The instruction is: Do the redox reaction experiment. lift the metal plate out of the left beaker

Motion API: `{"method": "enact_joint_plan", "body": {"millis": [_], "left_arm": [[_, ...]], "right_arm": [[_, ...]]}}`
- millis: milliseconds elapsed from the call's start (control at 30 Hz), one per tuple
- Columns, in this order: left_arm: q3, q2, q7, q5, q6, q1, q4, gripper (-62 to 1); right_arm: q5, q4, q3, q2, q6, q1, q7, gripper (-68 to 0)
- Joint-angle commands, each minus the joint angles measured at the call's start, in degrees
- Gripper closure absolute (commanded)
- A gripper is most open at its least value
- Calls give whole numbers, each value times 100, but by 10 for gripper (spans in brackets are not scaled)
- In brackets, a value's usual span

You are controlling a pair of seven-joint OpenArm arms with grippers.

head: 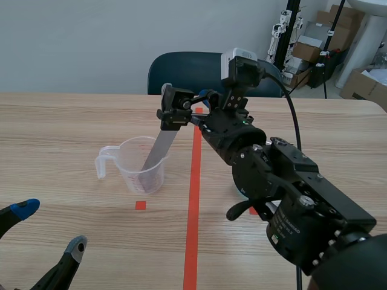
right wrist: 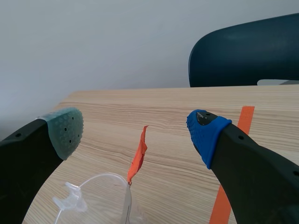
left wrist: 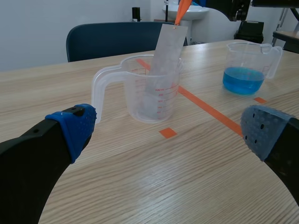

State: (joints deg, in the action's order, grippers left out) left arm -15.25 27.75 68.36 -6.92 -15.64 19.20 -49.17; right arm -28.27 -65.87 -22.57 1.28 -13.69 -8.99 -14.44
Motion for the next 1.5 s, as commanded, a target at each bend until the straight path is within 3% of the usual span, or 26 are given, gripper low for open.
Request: {"method": "enact_joint_plan", "body": {"millis": [0,867,1467], "left_arm": [[44,-42,66,-13,-11,-33,-103,-623],[44,-42,66,-13,-11,-33,-103,-623],[44,-42,66,-13,-11,-33,-103,-623]], "right_arm": [[-39,-120,9,17,-37,-166,-74,-462],[-42,-114,9,114,87,-179,472,-432],[-42,-114,11,111,87,-179,640,-193]]}}
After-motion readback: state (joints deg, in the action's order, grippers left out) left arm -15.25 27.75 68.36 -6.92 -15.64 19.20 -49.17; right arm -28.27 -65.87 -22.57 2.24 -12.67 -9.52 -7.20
